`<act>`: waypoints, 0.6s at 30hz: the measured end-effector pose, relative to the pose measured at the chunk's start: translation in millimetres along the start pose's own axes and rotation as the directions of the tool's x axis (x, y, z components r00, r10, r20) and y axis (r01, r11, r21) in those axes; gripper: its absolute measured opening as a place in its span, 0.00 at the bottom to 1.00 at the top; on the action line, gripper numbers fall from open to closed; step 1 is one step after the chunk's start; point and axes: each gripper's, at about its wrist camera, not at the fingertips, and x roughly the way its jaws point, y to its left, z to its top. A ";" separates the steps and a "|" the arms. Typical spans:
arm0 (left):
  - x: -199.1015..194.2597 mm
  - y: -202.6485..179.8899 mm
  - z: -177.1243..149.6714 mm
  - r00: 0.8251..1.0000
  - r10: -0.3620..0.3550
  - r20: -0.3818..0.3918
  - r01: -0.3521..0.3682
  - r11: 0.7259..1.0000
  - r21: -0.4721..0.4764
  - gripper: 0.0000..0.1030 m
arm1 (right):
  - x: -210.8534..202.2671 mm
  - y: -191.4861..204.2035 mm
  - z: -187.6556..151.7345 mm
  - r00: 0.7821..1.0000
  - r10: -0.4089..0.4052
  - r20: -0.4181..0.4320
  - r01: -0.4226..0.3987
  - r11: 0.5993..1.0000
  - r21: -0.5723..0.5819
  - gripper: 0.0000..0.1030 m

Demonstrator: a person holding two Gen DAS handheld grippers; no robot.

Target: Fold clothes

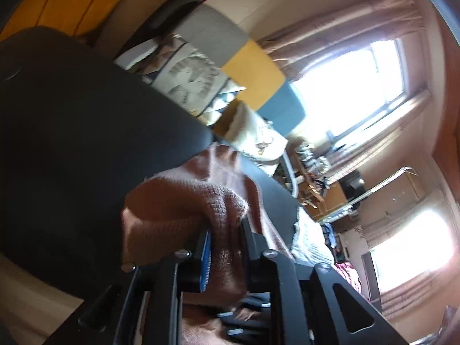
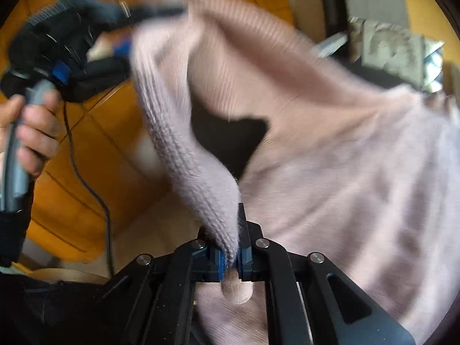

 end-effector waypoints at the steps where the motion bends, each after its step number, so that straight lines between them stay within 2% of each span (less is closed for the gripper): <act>1: 2.0 4.0 -1.8 1.000 0.021 -0.011 -0.021 1.000 -0.008 0.20 | -15.8 -6.9 0.8 0.999 -0.037 0.023 0.037 0.999 0.010 0.06; 3: 7.0 9.9 -6.0 0.998 0.054 -0.033 -0.055 0.998 -0.012 0.21 | -52.7 -23.3 3.6 0.989 -0.128 0.080 0.125 0.991 0.045 0.06; 5: 13.8 10.5 -10.0 0.995 0.086 -0.049 -0.085 0.996 0.020 0.22 | -90.8 -45.9 6.7 0.964 -0.240 0.117 0.229 0.969 0.096 0.06; 8: 23.8 11.3 -16.1 0.988 0.135 -0.069 -0.130 0.989 0.070 0.22 | -123.5 -77.5 6.2 0.916 -0.386 0.110 0.366 0.916 0.163 0.06; 10: 32.5 12.7 -19.2 0.983 0.161 -0.083 -0.152 0.983 0.099 0.22 | -133.1 -103.4 1.0 0.887 -0.459 0.059 0.437 0.873 0.217 0.08; 14: 54.0 15.6 -22.1 0.972 0.209 -0.103 -0.192 0.969 0.155 0.22 | -126.6 -145.6 -22.0 0.843 -0.530 -0.089 0.532 0.798 0.284 0.23; 15: 58.7 16.2 -21.3 0.969 0.226 -0.101 -0.207 0.963 0.174 0.22 | -129.7 -149.0 -26.4 0.843 -0.530 -0.090 0.530 0.790 0.309 0.25; 18: 71.9 20.6 -16.7 0.956 0.281 -0.085 -0.257 0.942 0.216 0.22 | -141.0 -155.5 -34.3 0.843 -0.533 -0.074 0.518 0.767 0.379 0.44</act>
